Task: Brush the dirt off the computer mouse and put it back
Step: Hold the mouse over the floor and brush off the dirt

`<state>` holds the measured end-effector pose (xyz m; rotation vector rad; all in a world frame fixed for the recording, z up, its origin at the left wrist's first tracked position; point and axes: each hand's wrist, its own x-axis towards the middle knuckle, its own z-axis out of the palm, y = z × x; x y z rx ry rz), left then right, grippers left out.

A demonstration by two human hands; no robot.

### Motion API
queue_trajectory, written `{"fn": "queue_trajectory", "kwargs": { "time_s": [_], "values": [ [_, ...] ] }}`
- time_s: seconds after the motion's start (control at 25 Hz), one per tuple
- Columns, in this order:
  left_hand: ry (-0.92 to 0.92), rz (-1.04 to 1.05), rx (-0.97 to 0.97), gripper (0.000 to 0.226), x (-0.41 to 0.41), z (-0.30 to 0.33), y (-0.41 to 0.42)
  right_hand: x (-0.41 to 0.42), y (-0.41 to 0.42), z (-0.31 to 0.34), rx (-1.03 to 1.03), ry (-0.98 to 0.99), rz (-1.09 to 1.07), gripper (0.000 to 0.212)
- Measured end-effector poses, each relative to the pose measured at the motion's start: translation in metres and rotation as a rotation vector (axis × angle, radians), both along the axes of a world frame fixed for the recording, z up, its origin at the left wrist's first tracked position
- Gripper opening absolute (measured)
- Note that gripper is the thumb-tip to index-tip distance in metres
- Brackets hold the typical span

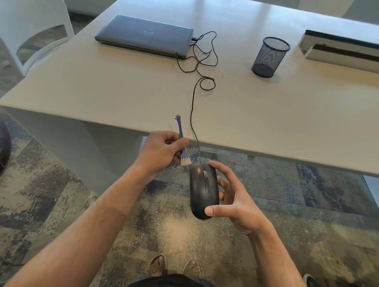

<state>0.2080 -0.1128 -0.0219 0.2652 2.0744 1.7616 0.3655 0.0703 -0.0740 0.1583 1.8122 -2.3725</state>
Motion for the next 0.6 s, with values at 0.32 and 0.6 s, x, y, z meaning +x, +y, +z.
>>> {"fn": "queue_trajectory", "kwargs": {
  "time_s": [0.32, 0.6],
  "values": [
    [0.007, -0.157, -0.089, 0.026, 0.002, -0.005, -0.002, -0.002, 0.002, 0.003, -0.021, 0.005, -0.065, 0.101],
    [0.019, 0.027, 0.044, 0.020, 0.000, -0.001, 0.004, -0.005, -0.005, 0.002, 0.008, 0.007, -0.001, 0.101]
  ]
}}
